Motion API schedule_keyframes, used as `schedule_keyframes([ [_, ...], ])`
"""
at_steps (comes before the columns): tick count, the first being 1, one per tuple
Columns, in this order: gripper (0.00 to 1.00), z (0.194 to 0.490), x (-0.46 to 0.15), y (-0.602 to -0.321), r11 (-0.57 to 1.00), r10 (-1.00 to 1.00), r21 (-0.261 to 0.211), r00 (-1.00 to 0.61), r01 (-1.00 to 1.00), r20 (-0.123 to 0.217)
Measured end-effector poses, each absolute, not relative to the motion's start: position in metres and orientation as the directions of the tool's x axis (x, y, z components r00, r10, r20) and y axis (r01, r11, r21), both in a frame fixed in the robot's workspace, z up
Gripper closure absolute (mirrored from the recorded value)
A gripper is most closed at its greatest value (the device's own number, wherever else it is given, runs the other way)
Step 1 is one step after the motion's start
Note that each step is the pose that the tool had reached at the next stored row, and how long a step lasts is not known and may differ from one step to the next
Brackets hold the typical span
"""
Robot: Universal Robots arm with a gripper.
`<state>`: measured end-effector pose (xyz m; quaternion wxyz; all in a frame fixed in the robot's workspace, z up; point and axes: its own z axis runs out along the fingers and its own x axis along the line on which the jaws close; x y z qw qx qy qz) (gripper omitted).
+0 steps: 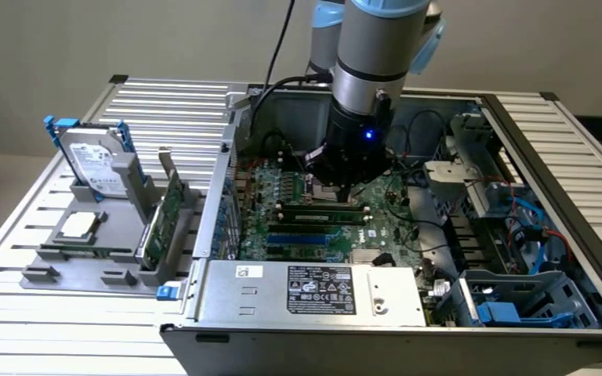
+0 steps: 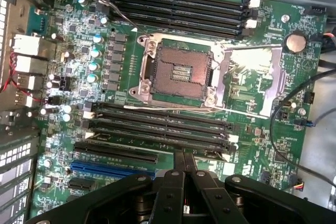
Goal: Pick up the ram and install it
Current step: 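Press down the ram until it locks into place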
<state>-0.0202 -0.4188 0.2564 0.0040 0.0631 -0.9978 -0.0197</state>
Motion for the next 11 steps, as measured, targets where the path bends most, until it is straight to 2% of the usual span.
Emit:
schedule_keyframes([
  [11, 0.89, 0.2564, -0.0202, -0.4188, 0.998, -0.06, 0.036, -0.998, -0.059, 0.006],
])
